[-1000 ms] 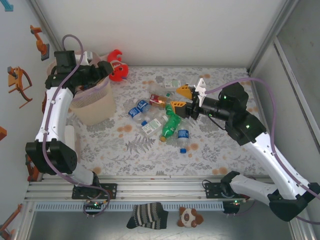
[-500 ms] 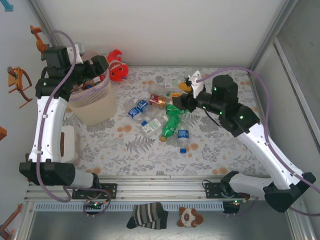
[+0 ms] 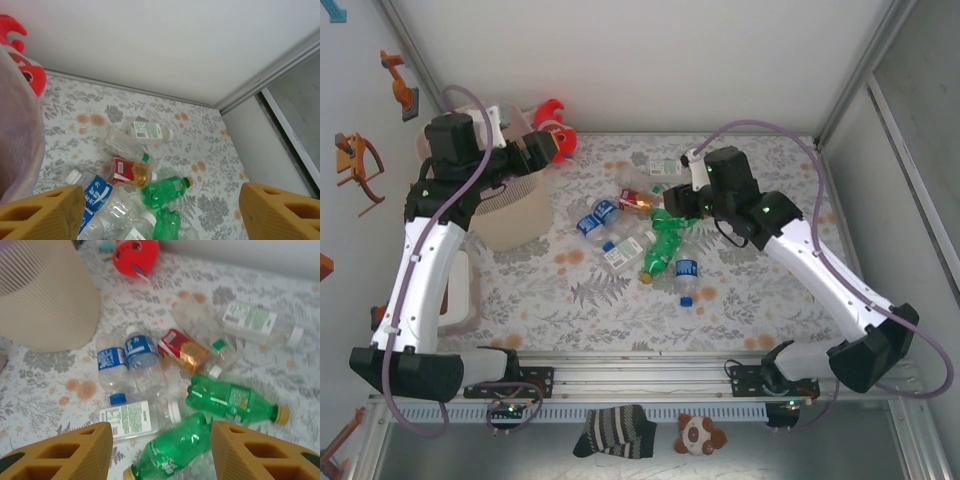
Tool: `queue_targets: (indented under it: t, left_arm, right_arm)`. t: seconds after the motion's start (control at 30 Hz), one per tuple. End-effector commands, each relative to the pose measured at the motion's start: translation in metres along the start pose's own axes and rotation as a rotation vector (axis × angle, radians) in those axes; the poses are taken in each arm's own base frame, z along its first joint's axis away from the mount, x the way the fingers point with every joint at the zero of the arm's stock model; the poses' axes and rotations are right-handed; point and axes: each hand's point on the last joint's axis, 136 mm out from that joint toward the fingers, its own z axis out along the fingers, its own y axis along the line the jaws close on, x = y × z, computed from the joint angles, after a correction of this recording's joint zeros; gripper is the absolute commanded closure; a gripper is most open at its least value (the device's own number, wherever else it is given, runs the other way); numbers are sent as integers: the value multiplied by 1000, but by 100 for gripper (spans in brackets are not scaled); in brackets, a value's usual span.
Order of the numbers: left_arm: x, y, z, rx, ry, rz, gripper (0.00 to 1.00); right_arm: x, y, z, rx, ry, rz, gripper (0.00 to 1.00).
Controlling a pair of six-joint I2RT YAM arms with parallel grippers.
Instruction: Put the plastic bottles in the bin
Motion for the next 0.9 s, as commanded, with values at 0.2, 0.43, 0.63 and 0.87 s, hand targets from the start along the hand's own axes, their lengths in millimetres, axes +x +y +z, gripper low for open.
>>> queue_targets:
  t: [0.2, 0.43, 0.63, 0.87]
  left_arm:
    - [10, -7, 0, 72, -16, 48, 20]
    - [16, -7, 0, 86, -14, 44, 20]
    - [18, -5, -3, 75, -13, 41, 20]
    - [17, -7, -6, 79, -26, 40, 21]
  right_arm:
    - [103, -39, 46, 163, 264, 266, 46]
    - [160, -51, 68, 198, 422, 333, 38]
    - [183, -65, 82, 240, 450, 339, 28]
    - [199, -79, 97, 264, 482, 364, 28]
